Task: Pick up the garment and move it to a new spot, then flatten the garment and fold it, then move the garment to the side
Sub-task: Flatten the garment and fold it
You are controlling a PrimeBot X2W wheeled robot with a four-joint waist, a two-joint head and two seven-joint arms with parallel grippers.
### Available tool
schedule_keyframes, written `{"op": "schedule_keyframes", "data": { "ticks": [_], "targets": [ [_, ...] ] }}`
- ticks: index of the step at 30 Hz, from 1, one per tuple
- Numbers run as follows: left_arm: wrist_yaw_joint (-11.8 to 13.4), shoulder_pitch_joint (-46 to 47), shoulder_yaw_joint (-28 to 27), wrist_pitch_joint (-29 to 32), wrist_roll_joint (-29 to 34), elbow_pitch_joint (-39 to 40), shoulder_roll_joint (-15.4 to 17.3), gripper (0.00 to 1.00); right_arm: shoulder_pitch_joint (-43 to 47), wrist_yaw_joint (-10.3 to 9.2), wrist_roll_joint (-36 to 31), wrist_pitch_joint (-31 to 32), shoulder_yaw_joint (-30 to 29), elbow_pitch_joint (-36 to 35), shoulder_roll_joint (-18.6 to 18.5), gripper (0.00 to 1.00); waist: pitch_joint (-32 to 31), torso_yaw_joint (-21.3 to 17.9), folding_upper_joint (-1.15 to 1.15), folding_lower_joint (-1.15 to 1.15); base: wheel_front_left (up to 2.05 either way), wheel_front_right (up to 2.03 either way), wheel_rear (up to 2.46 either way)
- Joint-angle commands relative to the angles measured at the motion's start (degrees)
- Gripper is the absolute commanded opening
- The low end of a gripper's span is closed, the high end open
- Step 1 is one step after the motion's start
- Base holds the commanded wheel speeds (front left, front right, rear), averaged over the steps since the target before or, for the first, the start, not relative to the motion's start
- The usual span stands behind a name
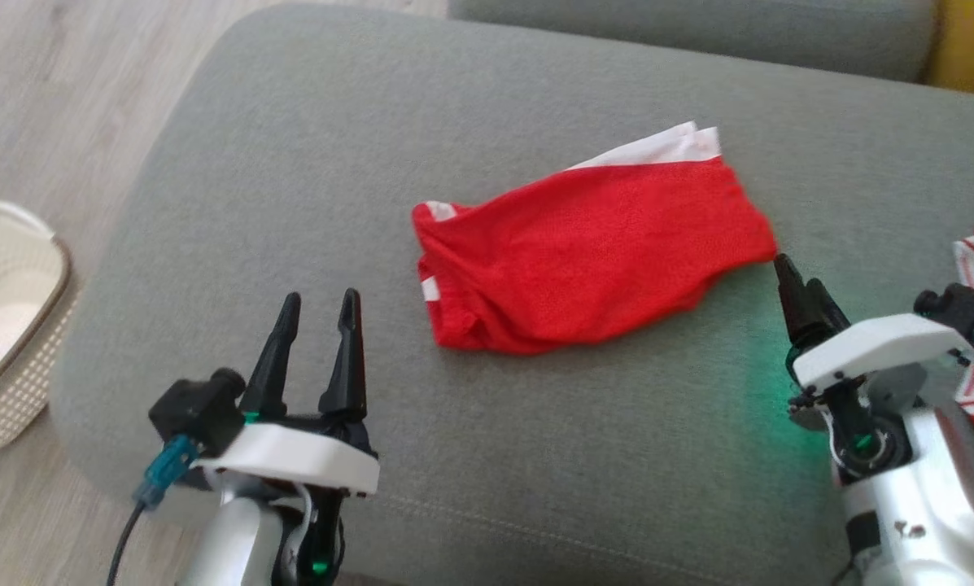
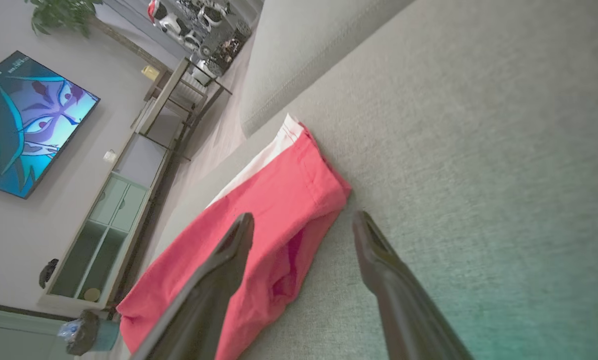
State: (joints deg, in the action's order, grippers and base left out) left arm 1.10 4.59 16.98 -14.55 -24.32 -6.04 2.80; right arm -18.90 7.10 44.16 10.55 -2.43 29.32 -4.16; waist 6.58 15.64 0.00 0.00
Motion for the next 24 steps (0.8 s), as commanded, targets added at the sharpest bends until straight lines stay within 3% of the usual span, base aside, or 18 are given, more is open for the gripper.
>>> {"op": "schedule_keyframes", "data": {
  "ticks": [1,9,23,24],
  "targets": [
    [0.4,3.6,-1.2,-0.4,-0.3,1.7,0.1,1.00,-3.4,0.39,1.0,1.0,0.0,0.1,0.7,1.00,1.8,2.2,0.00,0.00,0.00,0.00,0.00],
    [0.8,5.0,-0.1,-0.4,-0.8,2.3,0.1,1.00,-10.4,0.39,1.3,5.0,-4.6,11.4,1.0,1.00,4.3,5.8,0.00,0.00,0.00,0.00,0.00],
    [1.9,6.1,2.1,-0.4,-2.5,3.1,0.1,1.00,-19.9,0.39,-2.8,5.9,-6.4,23.4,0.4,1.00,6.7,8.4,0.00,0.00,0.00,0.00,0.00],
    [1.9,6.2,2.2,-0.4,-2.5,3.1,0.1,1.00,-20.5,0.39,-3.0,6.0,-6.2,24.1,0.4,0.70,6.7,8.5,0.00,0.00,0.00,0.00,0.00]
  ]
}}
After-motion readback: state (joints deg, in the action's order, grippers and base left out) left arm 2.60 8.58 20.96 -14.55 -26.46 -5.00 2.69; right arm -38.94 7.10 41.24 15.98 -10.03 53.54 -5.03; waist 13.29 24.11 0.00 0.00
